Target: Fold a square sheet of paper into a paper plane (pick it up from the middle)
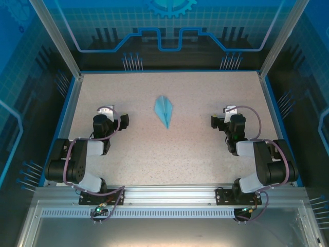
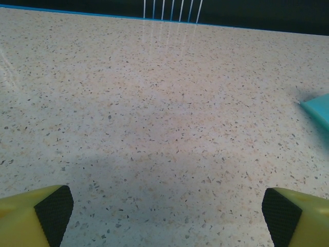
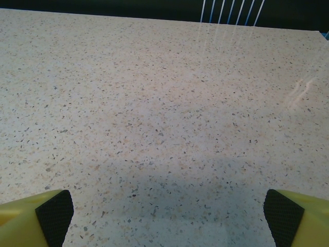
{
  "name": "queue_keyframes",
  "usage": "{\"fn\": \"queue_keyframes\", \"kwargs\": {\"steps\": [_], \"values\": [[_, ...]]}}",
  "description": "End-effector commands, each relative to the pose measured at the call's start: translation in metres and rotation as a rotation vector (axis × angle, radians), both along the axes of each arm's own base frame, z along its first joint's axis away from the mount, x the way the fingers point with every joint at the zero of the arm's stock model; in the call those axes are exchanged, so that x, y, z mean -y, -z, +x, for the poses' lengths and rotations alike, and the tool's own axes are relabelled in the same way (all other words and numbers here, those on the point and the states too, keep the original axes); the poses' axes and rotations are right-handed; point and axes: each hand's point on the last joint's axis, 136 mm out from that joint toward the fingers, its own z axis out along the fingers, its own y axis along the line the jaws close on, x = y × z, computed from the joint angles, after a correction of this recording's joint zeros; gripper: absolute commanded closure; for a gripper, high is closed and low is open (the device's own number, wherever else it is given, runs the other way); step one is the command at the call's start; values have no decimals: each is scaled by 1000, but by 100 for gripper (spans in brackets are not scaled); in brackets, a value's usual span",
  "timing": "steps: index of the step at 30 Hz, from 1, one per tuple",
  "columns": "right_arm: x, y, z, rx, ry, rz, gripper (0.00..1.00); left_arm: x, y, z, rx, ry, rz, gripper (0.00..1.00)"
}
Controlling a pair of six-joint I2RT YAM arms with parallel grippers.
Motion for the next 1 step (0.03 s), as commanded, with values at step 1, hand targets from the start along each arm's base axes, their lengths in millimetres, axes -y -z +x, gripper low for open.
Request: {"fn": "queue_keyframes", "kwargs": {"steps": [1], "values": [[-4,-9,8,30,-11,-11,1,6,-3,5,10,35,12,1]]}}
